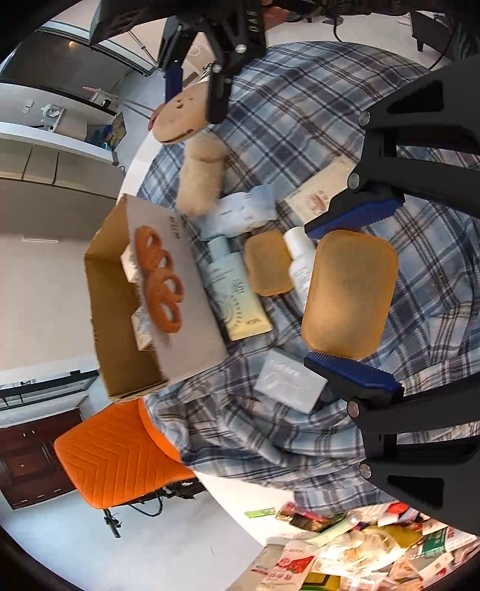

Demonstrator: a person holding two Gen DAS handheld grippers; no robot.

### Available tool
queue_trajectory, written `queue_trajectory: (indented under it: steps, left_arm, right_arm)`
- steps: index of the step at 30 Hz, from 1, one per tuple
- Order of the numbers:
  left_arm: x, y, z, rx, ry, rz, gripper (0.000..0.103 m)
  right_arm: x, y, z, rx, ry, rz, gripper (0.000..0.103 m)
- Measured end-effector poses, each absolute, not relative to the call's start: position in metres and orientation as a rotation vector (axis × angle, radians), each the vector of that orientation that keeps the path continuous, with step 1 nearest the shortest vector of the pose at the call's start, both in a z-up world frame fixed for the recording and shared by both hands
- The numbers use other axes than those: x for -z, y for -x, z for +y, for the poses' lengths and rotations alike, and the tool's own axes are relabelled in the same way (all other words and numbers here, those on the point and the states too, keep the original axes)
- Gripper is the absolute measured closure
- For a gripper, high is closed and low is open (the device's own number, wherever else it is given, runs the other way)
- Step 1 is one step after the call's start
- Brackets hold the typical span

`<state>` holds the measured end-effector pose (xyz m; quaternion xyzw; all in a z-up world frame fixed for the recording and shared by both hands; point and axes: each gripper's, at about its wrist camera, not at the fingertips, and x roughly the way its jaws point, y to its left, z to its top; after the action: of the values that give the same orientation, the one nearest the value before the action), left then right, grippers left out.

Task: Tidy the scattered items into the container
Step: 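Lift the amber soap bar with the left gripper while the right gripper lifts the wooden disc, then carry the soap bar over the cardboard box while the right gripper carries the wooden disc there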

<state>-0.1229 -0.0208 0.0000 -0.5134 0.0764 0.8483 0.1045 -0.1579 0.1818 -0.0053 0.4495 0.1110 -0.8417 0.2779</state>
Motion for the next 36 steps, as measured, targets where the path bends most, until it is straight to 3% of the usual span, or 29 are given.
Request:
queue_trajectory:
  steps: [20,31,36]
  left_arm:
    - [-0.046,0.171,-0.013,-2.527,1.439,0.218,0.037]
    - [-0.068,0.206,-0.001,-2.567,1.374,0.272,0.037]
    - [-0.071,0.232,-0.005,-2.573,1.366,0.203,0.037]
  right_arm:
    - [-0.047,0.193,0.172,2.301,-1.119,0.261,0.021]
    - [-0.046,0.221,0.146,2.262,-1.084,0.311,0.021]
    - [-0.050,0.241,0.140,2.279,-1.081,0.300,0.021]
